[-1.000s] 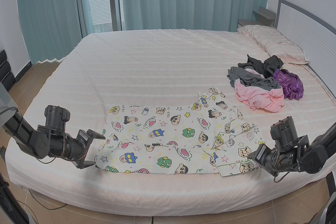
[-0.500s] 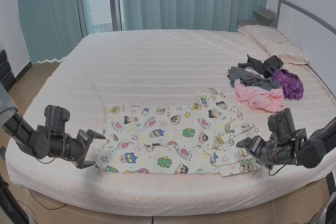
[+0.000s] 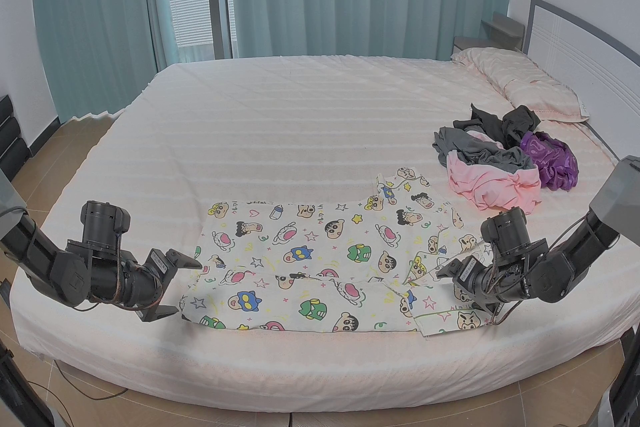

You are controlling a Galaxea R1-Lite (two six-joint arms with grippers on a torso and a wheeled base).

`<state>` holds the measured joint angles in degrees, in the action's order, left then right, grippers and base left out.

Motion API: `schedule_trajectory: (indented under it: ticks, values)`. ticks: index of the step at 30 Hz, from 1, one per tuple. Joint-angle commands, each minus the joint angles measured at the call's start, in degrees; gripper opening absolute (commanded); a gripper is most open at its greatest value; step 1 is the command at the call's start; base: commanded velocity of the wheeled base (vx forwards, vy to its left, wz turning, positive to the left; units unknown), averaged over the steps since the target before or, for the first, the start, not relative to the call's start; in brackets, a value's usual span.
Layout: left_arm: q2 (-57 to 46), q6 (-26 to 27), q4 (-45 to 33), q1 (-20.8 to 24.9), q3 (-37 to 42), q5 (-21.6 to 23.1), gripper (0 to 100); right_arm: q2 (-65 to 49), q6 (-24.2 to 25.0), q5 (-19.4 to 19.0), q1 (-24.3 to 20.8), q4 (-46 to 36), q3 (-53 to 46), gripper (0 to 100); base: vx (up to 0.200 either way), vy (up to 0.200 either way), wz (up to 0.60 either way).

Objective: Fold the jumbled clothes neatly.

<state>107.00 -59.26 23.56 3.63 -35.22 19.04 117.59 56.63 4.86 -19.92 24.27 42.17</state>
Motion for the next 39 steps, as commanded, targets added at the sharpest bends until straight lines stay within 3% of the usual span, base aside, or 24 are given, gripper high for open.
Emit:
schedule_trajectory:
  ticks: [1, 4, 8, 15, 24, 25, 31, 39]
  values:
    - [0.1, 7.5, 0.1, 0.1, 2.2, 0.5, 100, 3.1, 0.1, -1.4, 2.4, 2.6, 0.5, 100, 0.0, 0.0, 0.0]
    - [0.4, 14.0, 0.0, -0.6, 2.2, 2.4, 100, 1.0, 0.0, -1.5, 2.3, 3.4, -0.5, 100, 0.0, 0.0, 0.0]
    - [1.6, 27.4, -0.6, -3.5, 1.7, 7.9, 100, -1.3, -0.7, -1.2, 1.9, 4.7, -1.7, 100, 0.0, 0.0, 0.0]
    - [7.2, 39.3, -0.1, -3.9, -0.6, 8.3, 100, -1.8, -1.3, -1.4, 1.6, 4.8, -2.8, 100, 0.0, 0.0, 0.0]
    - [11.0, 40.5, -0.2, -3.6, -4.9, 7.9, 100, -1.9, -1.7, -1.4, 1.5, 4.8, -3.2, 100, 0.0, 0.0, 0.0]
    - [11.7, 40.5, -0.2, -3.6, -5.5, 7.6, 0, -1.8, -1.7, -1.4, 1.3, 4.8, -3.2, 100, 0.0, 0.0, 0.0]
    - [13.4, 41.0, -0.4, -4.2, -5.2, 2.1, 0, -1.8, -1.7, -1.3, 0.8, 4.8, -3.1, 100, 0.0, 0.0, 0.0]
    - [11.7, 44.2, -0.8, -5.0, -1.6, 1.0, 0, -1.8, -2.1, -1.3, 0.8, 4.8, -3.2, 100, 0.0, 0.0, 0.0]
